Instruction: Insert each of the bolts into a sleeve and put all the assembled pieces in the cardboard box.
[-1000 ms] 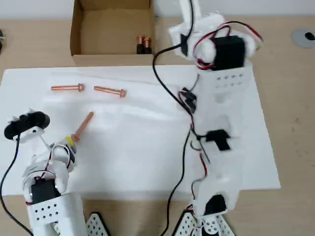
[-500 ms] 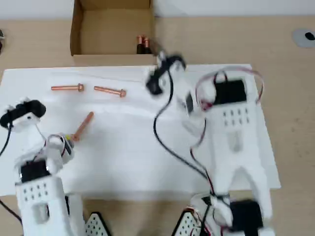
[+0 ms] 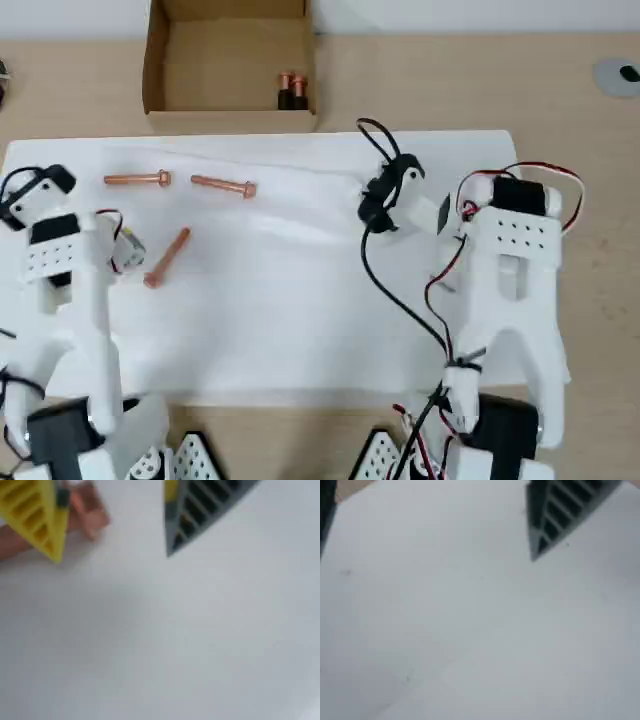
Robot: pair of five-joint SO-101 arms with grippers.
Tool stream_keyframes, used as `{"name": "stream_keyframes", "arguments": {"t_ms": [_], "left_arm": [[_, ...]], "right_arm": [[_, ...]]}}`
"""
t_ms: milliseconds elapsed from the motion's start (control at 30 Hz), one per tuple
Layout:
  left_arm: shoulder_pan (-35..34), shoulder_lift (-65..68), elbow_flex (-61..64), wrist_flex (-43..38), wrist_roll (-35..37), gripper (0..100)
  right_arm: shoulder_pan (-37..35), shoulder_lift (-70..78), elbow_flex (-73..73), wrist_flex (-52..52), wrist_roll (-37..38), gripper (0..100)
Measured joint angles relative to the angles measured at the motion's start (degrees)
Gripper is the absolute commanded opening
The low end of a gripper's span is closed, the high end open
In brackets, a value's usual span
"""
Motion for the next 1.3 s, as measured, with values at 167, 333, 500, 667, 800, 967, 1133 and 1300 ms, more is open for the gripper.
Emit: {"name": "stream_keyframes", "arguments": {"t_ms": [167, 333, 500, 667, 800, 967, 1133, 1300], "left_arm": [[9.1, 0.5, -1.7, 0.0, 0.4, 15], [12.6, 0.9, -4.6, -3.5, 6.6, 15], [12.6, 0.9, -4.7, -6.2, 10.5, 15], [14.2, 0.9, -4.7, -6.3, 12.7, 15], [14.9, 0.9, -4.1, -6.4, 13.1, 15], [14.9, 0.9, 0.2, -10.7, 13.0, 15], [14.9, 1.0, 0.8, -11.5, 13.2, 15], [14.9, 1.0, 0.8, -11.5, 13.2, 15]], "right_arm": [[-4.0, 0.7, -4.1, -1.0, 0.0, 31.3], [-8.4, 5.1, -8.7, -3.6, 0.0, 31.3], [-9.9, 12.3, -11.7, -5.8, -0.4, 31.3], [-9.9, 15.2, -11.9, -8.9, -2.5, 31.3], [-11.4, 15.6, -11.9, -9.5, -4.3, 31.3], [-15.8, 15.6, -11.9, -9.6, -6.3, 31.4], [-17.6, 15.6, -9.3, -12.7, -9.8, 31.4], [-17.6, 15.6, -8.0, -14.1, -13.2, 31.4]]}}
